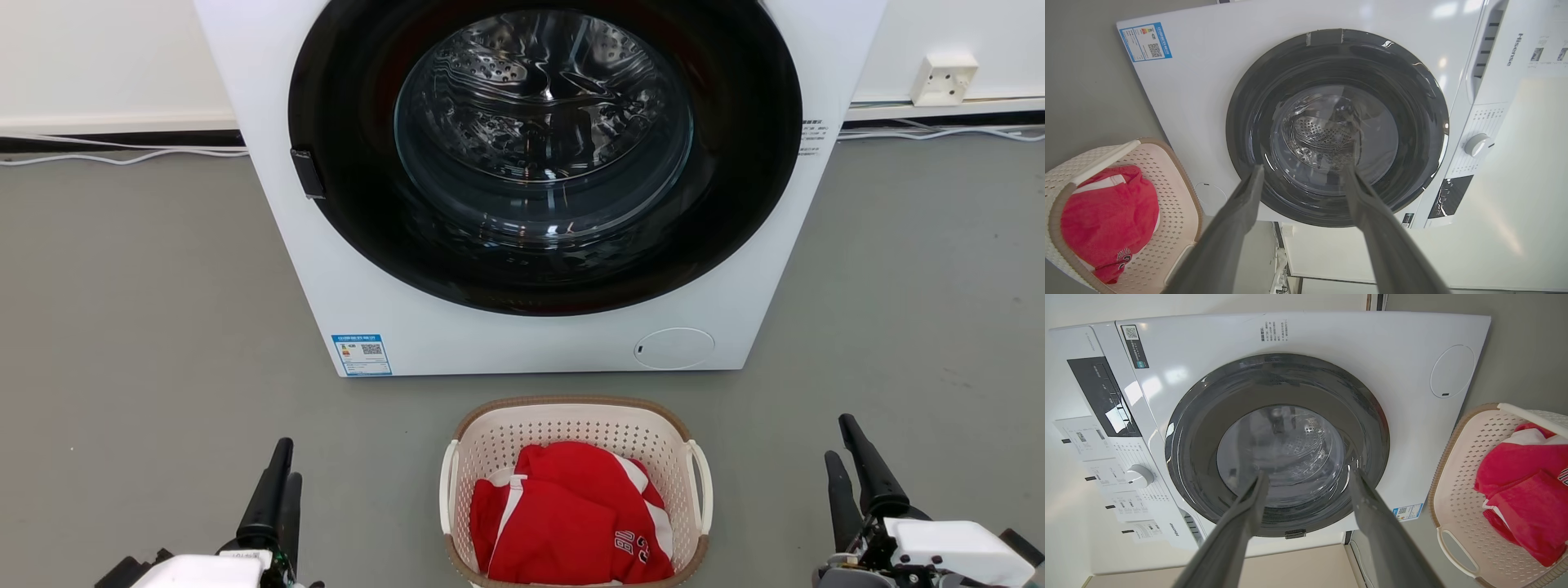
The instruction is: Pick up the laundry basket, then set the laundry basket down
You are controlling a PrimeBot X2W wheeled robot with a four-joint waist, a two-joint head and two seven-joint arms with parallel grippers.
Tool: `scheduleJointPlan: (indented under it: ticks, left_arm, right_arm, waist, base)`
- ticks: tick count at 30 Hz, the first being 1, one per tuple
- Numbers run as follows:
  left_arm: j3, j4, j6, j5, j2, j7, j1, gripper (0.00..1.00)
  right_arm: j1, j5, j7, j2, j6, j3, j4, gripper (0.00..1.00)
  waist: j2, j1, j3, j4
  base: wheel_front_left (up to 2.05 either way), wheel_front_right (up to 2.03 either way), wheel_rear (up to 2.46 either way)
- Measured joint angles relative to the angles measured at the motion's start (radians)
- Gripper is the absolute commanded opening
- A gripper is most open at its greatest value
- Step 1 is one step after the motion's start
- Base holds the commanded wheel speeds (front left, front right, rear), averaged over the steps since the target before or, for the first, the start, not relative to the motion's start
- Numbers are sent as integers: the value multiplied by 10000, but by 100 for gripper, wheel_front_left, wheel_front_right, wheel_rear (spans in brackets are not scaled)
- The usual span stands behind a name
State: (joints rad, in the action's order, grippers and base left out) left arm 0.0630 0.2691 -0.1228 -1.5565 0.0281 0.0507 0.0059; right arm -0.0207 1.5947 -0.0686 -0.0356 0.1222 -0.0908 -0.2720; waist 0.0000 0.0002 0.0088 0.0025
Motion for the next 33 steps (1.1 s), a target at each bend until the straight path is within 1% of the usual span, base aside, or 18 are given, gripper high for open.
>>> scheduleJointPlan:
  ticks: [5,12,14,18,22,26,30,33]
  left_arm:
    - [-33,-174,0,267,4,-102,-12,100]
    - [-130,-408,0,1480,10,-337,-12,100]
    - [-190,-493,0,2065,15,-393,-13,100]
    - [-288,-650,13,2775,29,-516,-13,100]
    - [-428,-809,186,3605,29,-612,-13,100]
    - [-677,-884,318,4575,38,-723,-13,100]
    - [-897,-961,525,5294,42,-838,-13,100]
    - [-980,-1037,629,5676,42,-953,-14,100]
  right_arm:
    - [-4,-209,192,-59,0,171,104,100]
    - [-11,-1060,462,-286,0,571,360,100]
    - [-11,-1415,518,-286,0,568,433,100]
    - [-12,-2186,610,-328,0,619,627,100]
    - [-13,-2943,711,-395,0,750,673,100]
    - [-15,-4002,825,-489,0,888,723,100]
    - [-15,-4966,986,-464,0,899,892,100]
    - [-17,-5413,1055,-460,6,941,980,100]
  waist:
    - [0,0,6,5]
    - [0,0,3,21]
    - [0,0,15,31]
    - [0,-1,45,50]
    - [0,0,63,63]
    - [0,0,64,65]
    - [0,-1,58,67]
    - [0,-1,57,65]
  base:
    - [0,0,0]
    - [0,0,0]
    - [0,0,0]
    - [0,0,0]
    - [0,0,0]
    - [0,0,0]
    - [0,0,0]
    - [0,0,0]
